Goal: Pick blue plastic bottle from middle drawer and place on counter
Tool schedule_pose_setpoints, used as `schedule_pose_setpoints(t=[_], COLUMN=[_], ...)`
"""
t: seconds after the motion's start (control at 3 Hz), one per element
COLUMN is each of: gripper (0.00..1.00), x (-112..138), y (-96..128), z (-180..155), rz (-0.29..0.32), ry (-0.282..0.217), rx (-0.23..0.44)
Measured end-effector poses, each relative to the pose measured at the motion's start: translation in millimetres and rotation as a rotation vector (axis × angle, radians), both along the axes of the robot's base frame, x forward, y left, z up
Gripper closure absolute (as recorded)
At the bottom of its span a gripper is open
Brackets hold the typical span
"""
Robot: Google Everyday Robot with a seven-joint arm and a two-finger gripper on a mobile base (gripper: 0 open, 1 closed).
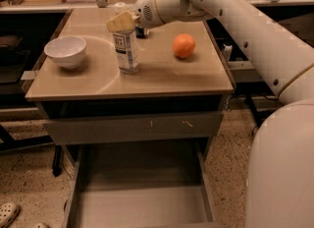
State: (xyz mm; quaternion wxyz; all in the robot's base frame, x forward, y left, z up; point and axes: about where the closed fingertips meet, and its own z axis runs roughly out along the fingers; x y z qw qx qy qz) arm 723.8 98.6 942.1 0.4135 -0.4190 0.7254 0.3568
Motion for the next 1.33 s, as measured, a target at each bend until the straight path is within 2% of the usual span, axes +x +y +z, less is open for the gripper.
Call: schedule_pose_setpoints(t=[1.0, 1.33], gripper=[0.11, 0.0], x=[0.0, 0.0], y=[0.1, 0.2], z=[0.0, -0.1], rz=[0.0, 0.0], ry=[0.0, 0.0], rx=[0.0, 0.0])
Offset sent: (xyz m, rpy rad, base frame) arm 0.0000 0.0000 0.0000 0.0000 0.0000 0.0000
